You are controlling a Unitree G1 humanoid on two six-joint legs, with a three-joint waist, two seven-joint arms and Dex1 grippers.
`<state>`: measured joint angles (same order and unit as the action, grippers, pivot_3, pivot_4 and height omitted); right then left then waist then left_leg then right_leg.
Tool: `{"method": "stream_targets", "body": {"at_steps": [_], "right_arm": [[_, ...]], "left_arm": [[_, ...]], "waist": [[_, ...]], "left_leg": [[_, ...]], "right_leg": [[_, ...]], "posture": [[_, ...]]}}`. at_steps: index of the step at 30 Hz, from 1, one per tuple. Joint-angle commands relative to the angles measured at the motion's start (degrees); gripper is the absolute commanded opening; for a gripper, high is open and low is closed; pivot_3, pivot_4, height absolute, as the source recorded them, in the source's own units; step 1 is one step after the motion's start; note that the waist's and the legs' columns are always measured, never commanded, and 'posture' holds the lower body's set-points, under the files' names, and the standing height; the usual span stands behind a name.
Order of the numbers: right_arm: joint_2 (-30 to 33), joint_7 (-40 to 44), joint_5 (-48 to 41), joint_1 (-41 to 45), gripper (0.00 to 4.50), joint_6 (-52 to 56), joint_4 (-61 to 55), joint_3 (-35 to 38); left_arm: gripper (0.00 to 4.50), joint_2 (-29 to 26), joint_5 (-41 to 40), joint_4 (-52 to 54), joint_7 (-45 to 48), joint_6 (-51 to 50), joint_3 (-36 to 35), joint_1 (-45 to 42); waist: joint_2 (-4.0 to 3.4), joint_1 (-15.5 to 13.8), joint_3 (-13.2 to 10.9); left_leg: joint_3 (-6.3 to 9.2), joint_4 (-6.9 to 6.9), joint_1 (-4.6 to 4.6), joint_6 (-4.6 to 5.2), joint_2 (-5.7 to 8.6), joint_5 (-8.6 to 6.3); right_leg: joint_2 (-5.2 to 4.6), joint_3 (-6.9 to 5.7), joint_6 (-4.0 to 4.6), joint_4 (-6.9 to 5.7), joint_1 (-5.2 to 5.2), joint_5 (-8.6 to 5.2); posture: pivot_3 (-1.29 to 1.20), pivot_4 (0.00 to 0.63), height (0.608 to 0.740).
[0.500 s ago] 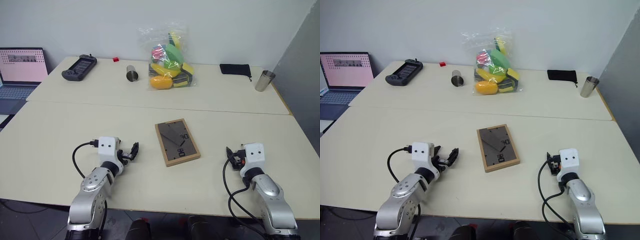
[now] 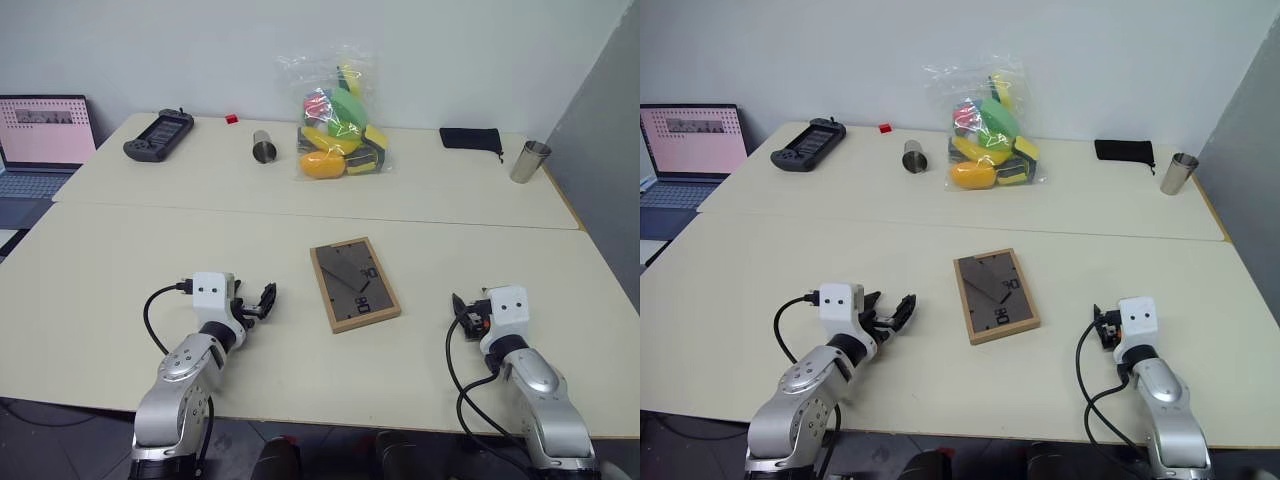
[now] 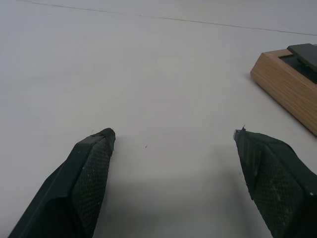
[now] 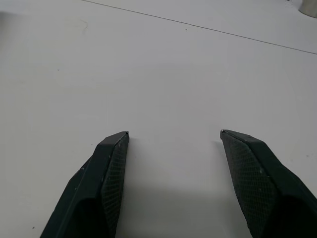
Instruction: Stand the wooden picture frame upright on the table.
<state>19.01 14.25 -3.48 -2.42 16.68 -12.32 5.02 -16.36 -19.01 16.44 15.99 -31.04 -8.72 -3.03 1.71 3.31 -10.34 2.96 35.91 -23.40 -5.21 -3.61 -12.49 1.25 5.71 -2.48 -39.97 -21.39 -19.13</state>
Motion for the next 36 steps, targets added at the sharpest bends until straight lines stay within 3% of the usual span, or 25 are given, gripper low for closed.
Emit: {"method": "stream_targets", "body": {"at_steps": [1, 5, 10, 17, 24, 30, 36], "right_arm": [[6.24, 10.36, -5.3, 1.03, 3.12, 2.88, -4.37, 0.95], [12.2, 21.19, -16.71, 1.77, 3.12, 10.8, -9.02, 3.4], [17.54, 26.75, -20.1, 2.06, 3.12, 13.61, -11.49, 2.6], [17.89, 26.41, -20.16, 4.21, 3.12, 14.2, -10.77, 2.85], [17.35, 25.15, -19.7, 4.09, 3.12, 13.95, -11.21, 2.39], [17.73, 20.32, -12.42, 7.88, 3.12, 8.69, -7.85, 2.51], [17.57, 20.26, -12.8, 9.66, 3.12, 9.31, -7.35, 3.39]], "left_arm": [[4.11, -4.47, -6.97, 5.25, 7.7, -2.37, -1.81, -3.53], [4.11, -10.91, -11.33, 4.69, 15.64, -4.58, -1.95, -6.69], [4.11, -17.05, -14.13, 4.13, 23.42, -6.29, -0.68, -8.27], [4.11, -20.72, -14.33, 2.08, 27.84, -5.96, -0.61, -10.01], [4.11, -20.61, -14.59, 1.32, 27.65, -6.51, -0.68, -10.81], [4.11, -21.51, -17.68, -2.71, 29.58, -13.19, 0.33, -11.46], [4.11, -21.83, -19.33, -4.65, 30.12, -18.27, 0.46, -13.18]], "waist": [[-0.01, -0.09, -0.03], [-0.13, -0.09, -0.11], [-0.12, -0.12, -0.17], [-0.12, -0.11, -0.2], [-0.12, -0.2, -0.21], [-0.14, -0.04, -0.21], [-0.14, -0.18, -0.22]], "left_leg": [[0.0, 0.0, -0.01, 0.0, 0.0, 0.0], [0.0, -0.07, -0.03, 0.0, 0.0, 0.0], [0.01, -0.07, -0.08, 0.01, 0.01, -0.01], [0.01, -0.06, -0.08, 0.01, 0.0, -0.01], [0.02, -0.06, -0.16, 0.01, 0.0, -0.01], [0.02, -0.03, -0.15, 0.01, 0.01, -0.01], [0.07, -0.05, -0.17, 0.01, -0.01, 0.0]], "right_leg": [[0.0, -0.01, 0.0, 0.01, 0.0, 0.0], [0.0, -0.02, 0.01, 0.05, 0.0, -0.01], [-0.01, -0.04, 0.02, 0.12, -0.01, -0.01], [-0.01, -0.04, -0.01, 0.13, -0.02, -0.01], [-0.02, -0.05, 0.0, 0.16, -0.06, -0.01], [-0.01, -0.04, -0.01, 0.13, -0.07, -0.01], [0.0, -0.11, -0.01, 0.12, -0.08, 0.0]], "posture": [[0.0, 0.15, 0.74], [0.0, 0.15, 0.74], [0.0, 0.15, 0.74], [0.0, 0.15, 0.74], [0.0, 0.15, 0.74], [0.0, 0.15, 0.74], [0.0, 0.15, 0.74]]}}
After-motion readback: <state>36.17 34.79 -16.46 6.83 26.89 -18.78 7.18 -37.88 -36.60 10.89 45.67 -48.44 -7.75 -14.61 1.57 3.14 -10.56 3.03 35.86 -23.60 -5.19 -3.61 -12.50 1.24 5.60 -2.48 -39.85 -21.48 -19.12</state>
